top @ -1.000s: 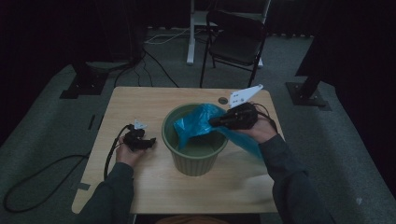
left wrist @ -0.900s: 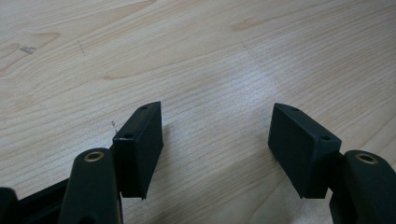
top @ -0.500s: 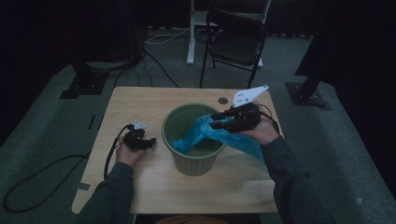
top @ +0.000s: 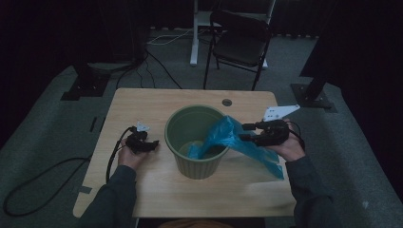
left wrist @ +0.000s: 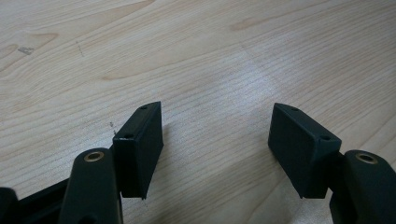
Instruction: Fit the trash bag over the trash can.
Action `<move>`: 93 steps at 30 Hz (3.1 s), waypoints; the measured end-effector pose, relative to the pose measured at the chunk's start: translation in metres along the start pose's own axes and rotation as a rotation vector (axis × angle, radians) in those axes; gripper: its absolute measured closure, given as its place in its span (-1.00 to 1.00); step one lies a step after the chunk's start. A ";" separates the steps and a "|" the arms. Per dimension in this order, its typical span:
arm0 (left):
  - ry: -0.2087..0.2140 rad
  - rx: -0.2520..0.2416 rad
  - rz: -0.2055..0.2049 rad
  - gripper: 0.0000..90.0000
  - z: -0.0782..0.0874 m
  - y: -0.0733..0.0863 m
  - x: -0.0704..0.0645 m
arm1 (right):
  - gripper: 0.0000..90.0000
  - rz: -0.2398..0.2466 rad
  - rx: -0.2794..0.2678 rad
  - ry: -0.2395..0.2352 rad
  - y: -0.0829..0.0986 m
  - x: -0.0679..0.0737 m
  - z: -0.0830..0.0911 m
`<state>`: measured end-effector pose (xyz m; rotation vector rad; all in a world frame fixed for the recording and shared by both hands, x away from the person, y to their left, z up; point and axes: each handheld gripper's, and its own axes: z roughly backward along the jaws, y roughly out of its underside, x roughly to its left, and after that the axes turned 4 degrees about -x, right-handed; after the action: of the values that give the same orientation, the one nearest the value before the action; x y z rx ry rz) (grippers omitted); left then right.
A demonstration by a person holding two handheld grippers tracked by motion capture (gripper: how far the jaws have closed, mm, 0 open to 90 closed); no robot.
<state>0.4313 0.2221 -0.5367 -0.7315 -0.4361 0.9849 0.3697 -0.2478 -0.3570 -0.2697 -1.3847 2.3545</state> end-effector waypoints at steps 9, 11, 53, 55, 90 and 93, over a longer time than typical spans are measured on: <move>0.014 0.008 -0.014 -0.21 0.000 -0.001 0.000 | -0.05 -0.049 0.013 -0.036 0.027 -0.005 0.004; 0.022 0.013 -0.020 -0.17 0.001 -0.002 -0.001 | -0.06 -0.046 0.021 -0.062 0.031 -0.003 0.000; 0.405 -0.334 -0.175 0.31 0.115 -0.089 -0.003 | 1.00 0.086 0.006 -0.079 -0.012 -0.001 -0.018; 0.401 -0.326 -0.199 0.31 0.117 -0.093 -0.005 | 1.00 0.091 0.006 -0.082 -0.014 -0.001 -0.019; 0.584 -0.305 -0.437 0.11 0.132 -0.172 -0.091 | 1.00 0.139 -0.061 -0.105 -0.049 0.001 -0.045; 0.602 -0.286 -0.448 0.09 0.128 -0.173 -0.099 | 1.00 0.131 -0.072 -0.100 -0.053 0.001 -0.048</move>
<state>0.4030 0.1217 -0.3239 -1.0854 -0.1940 0.2541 0.3986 -0.1868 -0.3343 -0.2742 -1.5441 2.4572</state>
